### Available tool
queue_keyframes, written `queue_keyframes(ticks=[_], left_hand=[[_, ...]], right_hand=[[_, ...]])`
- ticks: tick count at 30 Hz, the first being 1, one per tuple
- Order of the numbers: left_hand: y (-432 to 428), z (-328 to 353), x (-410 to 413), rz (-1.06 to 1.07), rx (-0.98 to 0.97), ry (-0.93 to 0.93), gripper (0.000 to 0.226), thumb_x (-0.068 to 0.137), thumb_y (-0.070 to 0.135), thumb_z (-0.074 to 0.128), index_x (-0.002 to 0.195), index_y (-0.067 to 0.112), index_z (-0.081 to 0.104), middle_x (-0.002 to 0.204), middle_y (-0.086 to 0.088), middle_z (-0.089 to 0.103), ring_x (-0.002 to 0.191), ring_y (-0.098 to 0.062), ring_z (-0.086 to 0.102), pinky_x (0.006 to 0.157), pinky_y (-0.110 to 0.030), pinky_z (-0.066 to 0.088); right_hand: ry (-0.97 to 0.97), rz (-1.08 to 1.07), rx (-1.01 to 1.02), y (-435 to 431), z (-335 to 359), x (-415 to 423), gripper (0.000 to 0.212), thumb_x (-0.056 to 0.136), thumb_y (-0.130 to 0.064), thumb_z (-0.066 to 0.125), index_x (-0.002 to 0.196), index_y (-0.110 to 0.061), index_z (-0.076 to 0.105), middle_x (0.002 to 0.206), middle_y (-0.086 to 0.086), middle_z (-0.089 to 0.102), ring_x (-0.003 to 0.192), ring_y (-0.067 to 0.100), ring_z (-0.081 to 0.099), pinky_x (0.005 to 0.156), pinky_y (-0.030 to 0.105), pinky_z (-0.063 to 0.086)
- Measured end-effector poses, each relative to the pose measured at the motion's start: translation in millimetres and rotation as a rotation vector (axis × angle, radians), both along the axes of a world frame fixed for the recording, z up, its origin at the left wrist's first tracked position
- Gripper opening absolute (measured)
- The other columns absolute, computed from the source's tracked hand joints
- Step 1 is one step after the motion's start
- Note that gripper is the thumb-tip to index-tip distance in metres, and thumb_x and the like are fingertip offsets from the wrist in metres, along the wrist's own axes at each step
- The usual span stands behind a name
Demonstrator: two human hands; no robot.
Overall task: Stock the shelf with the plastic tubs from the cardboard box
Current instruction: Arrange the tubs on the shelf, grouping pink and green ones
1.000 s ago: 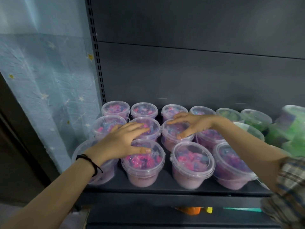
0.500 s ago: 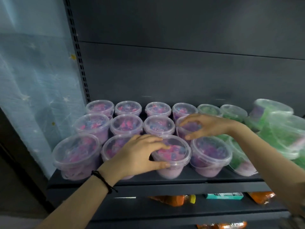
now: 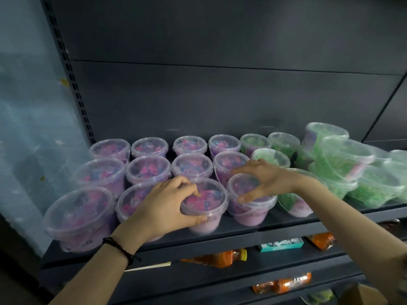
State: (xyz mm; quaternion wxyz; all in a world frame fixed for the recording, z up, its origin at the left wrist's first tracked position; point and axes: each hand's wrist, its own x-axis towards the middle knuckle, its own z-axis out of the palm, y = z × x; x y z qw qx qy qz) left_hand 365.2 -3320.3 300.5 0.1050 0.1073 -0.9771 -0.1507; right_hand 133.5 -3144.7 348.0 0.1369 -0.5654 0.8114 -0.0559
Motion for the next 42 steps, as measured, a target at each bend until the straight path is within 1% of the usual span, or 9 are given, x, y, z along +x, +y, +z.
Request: queue_keyframes(ticks=[7,9,11,18,22,26,32,38,42], left_hand=[[4,5,-2,0.017,-0.036,-0.019,0.061,0.064,0.085,0.035,0.101,0.038,0.043,0.107,0.023,0.036,0.103,-0.002,0.036,0.091,-0.023,0.028],[11,6,-11,0.023,-0.083,-0.010,0.065,0.067,0.085,0.031,0.109,0.036,0.044,0.116,0.021,0.038,0.112,-0.002,0.035,0.095,-0.022,0.024],[22,5,-23,0.023,-0.102,-0.002,0.072,0.072,0.083,0.032,0.126,0.036,0.042,0.133,0.019,0.035,0.127,-0.003,0.028,0.101,-0.022,0.016],[59,1,-80,0.052,-0.109,-0.078,0.084,0.070,0.087,0.022,0.144,0.048,0.027,0.159,0.011,0.014,0.145,-0.010,0.005,0.116,-0.036,0.002],[54,-1,-88,0.133,-0.036,-0.150,0.083,0.069,0.086,0.038,0.143,0.056,0.020,0.161,0.006,-0.002,0.147,-0.022,-0.007,0.116,-0.051,-0.006],[55,0,-89,0.160,-0.007,-0.228,0.086,0.067,0.090,0.036,0.144,0.057,0.016,0.160,0.009,0.013,0.147,-0.022,-0.009,0.116,-0.052,-0.010],[57,4,-91,0.165,-0.006,-0.265,0.085,0.068,0.089,0.037,0.144,0.058,0.014,0.159,0.015,0.007,0.147,-0.020,-0.012,0.115,-0.050,-0.013],[59,2,-88,0.135,0.005,-0.244,0.085,0.068,0.087,0.035,0.145,0.055,0.015,0.157,0.019,0.014,0.146,-0.020,-0.010,0.114,-0.050,-0.012],[57,1,-85,0.080,0.034,-0.178,0.088,0.063,0.088,0.034,0.144,0.054,0.022,0.153,0.027,0.020,0.147,-0.021,-0.007,0.112,-0.051,-0.015]], right_hand=[[-0.028,-0.026,-0.148,-2,-10,7,0.066,0.076,-0.062,0.066,0.134,-0.035,0.051,0.141,-0.007,0.043,0.131,0.006,0.029,0.109,0.024,0.019],[-0.110,-0.081,-0.299,-1,-13,-4,0.050,0.082,-0.056,0.063,0.125,-0.033,0.059,0.133,-0.006,0.050,0.129,0.008,0.038,0.104,0.021,0.029],[-0.095,-0.122,-0.373,-5,-16,-21,0.042,0.086,-0.048,0.063,0.122,-0.027,0.064,0.129,-0.003,0.054,0.128,0.012,0.042,0.098,0.016,0.027],[-0.083,-0.118,-0.116,-62,-10,-82,0.055,0.090,-0.044,0.060,0.139,-0.023,0.048,0.144,0.007,0.046,0.128,0.022,0.045,0.106,0.030,0.034],[0.046,-0.147,0.048,-95,-12,-104,0.057,0.094,-0.055,0.044,0.145,-0.030,0.039,0.154,0.000,0.034,0.140,0.024,0.033,0.115,0.043,0.023],[-0.028,-0.063,0.020,-103,-9,-114,0.040,0.097,-0.044,0.040,0.127,-0.025,0.060,0.141,0.001,0.052,0.130,0.024,0.046,0.106,0.033,0.035],[-0.062,-0.012,0.025,-101,-13,-114,0.052,0.097,-0.051,0.042,0.145,-0.028,0.041,0.155,-0.002,0.032,0.144,0.019,0.027,0.117,0.033,0.018],[-0.146,0.024,-0.004,-73,4,-119,0.049,0.094,-0.047,0.054,0.136,-0.021,0.053,0.142,-0.002,0.051,0.124,0.012,0.048,0.104,0.026,0.035],[-0.033,-0.027,-0.007,-52,7,-136,0.051,0.094,-0.047,0.053,0.138,-0.023,0.051,0.145,-0.004,0.044,0.134,0.015,0.040,0.107,0.024,0.027]])
